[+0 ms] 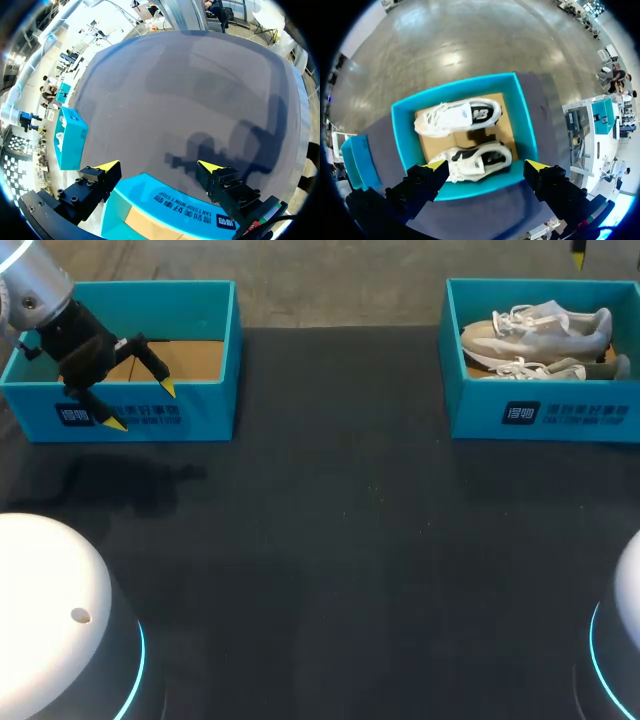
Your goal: Take the shoe out of the shoebox, open the shoe tongue, remove and reinsert the insole, then place the shoe into the shoebox
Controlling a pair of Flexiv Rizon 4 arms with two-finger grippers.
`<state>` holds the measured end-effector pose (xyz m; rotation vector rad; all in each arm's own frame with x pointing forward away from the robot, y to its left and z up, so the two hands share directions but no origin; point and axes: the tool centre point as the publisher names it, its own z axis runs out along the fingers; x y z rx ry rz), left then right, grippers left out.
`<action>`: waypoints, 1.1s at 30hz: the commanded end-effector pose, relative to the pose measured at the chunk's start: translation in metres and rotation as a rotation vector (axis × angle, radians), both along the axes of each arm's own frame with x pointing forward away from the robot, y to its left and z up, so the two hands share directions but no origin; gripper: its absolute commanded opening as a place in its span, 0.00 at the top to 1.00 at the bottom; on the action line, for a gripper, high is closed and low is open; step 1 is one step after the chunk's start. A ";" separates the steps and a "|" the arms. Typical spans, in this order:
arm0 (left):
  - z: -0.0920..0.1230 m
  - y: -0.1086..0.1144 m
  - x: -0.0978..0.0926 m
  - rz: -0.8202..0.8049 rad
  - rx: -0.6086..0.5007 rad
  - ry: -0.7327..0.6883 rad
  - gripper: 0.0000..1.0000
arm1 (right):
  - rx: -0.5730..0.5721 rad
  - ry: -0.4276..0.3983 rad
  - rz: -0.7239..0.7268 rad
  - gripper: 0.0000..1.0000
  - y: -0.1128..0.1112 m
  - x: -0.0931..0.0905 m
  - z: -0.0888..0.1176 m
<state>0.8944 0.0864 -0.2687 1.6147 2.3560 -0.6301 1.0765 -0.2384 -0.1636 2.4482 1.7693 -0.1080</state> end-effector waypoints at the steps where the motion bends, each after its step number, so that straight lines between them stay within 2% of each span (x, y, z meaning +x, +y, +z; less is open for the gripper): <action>1: 0.001 0.000 -0.001 0.000 0.003 -0.001 0.00 | -0.025 -0.034 0.003 0.00 0.020 -0.031 0.010; 15: 0.001 0.000 -0.001 0.000 0.003 -0.001 0.00 | 0.022 -0.002 -0.033 0.00 0.082 -0.102 -0.003; 22: 0.001 0.000 -0.001 0.000 0.003 -0.001 0.00 | 0.042 0.009 -0.040 0.00 0.103 -0.134 -0.013; 28: 0.001 0.000 -0.001 0.000 0.003 -0.001 0.00 | 0.044 0.022 -0.029 0.00 0.116 -0.155 -0.019; 33: 0.001 0.000 -0.001 0.000 0.003 -0.001 0.00 | 0.042 0.006 0.005 0.00 0.126 -0.165 -0.023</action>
